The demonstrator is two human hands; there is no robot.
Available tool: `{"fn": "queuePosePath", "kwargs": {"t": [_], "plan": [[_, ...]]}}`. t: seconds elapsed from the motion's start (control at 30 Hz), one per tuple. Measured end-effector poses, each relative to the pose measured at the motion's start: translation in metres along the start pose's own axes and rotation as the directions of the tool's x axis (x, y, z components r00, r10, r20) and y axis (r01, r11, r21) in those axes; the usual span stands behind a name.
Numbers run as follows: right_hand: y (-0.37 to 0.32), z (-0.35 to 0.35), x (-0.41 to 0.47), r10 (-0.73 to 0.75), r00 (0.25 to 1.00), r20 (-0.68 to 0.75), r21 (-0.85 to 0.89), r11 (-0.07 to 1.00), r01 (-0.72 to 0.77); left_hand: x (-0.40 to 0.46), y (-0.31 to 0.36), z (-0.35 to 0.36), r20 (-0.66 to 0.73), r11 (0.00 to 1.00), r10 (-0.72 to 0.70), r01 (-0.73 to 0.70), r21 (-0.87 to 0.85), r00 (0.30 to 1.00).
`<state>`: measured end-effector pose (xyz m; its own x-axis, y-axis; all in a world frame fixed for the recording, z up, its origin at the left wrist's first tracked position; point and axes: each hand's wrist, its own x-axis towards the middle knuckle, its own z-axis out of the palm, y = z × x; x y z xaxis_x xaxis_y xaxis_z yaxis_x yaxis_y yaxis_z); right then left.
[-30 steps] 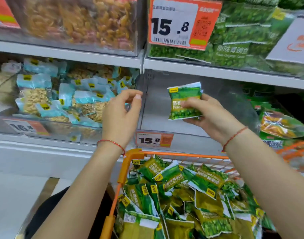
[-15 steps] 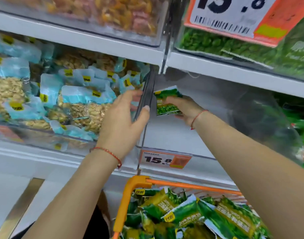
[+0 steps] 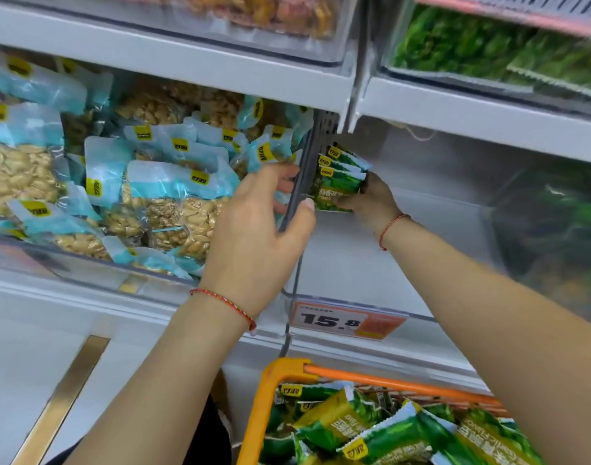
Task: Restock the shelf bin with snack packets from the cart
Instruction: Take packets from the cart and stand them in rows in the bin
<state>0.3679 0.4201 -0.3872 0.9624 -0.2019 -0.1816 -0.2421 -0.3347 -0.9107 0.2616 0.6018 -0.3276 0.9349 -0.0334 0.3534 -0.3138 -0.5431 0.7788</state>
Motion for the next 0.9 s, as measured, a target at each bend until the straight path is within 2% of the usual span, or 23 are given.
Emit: {"fn": "queuePosePath", "kwargs": {"t": [0.1,0.17,0.23,0.3,0.4,0.53,0.7,0.9], "plan": [[-0.006,0.004,0.003,-0.085,0.991,-0.106,-0.148,0.987,0.068,-0.001,0.001,0.0,-0.006,1.0,-0.002,0.002,0.006,1.0],[-0.012,0.006,0.008,-0.064,0.987,-0.149,-0.161,0.986,0.04,-0.001,0.002,0.0,-0.009,1.0,0.001,-0.001,0.01,1.0],[-0.017,0.01,0.008,-0.012,0.995,-0.1,-0.127,0.992,-0.001,-0.001,0.002,0.0,-0.013,1.0,0.007,-0.007,0.015,1.0],[-0.018,0.015,0.005,-0.021,0.998,-0.06,-0.142,0.99,0.012,-0.001,0.002,0.0,-0.011,1.0,0.008,-0.007,0.012,1.0],[-0.016,0.015,0.002,-0.034,0.997,-0.069,-0.139,0.99,0.024,-0.001,0.003,-0.001,-0.009,1.0,0.009,-0.009,0.009,1.0],[-0.011,0.014,0.002,-0.057,0.993,-0.102,-0.22,0.975,0.034,-0.001,0.003,-0.002,-0.008,1.0,0.016,-0.016,0.008,1.0],[-0.012,0.003,-0.002,-0.066,0.998,0.023,-0.346,0.936,0.07,0.0,0.002,0.0,-0.015,0.999,0.027,-0.027,0.018,1.0],[-0.016,0.002,-0.006,-0.011,0.997,0.075,-0.339,0.94,0.036,-0.001,0.002,0.0,-0.018,0.999,0.033,-0.032,0.021,0.999]]}}
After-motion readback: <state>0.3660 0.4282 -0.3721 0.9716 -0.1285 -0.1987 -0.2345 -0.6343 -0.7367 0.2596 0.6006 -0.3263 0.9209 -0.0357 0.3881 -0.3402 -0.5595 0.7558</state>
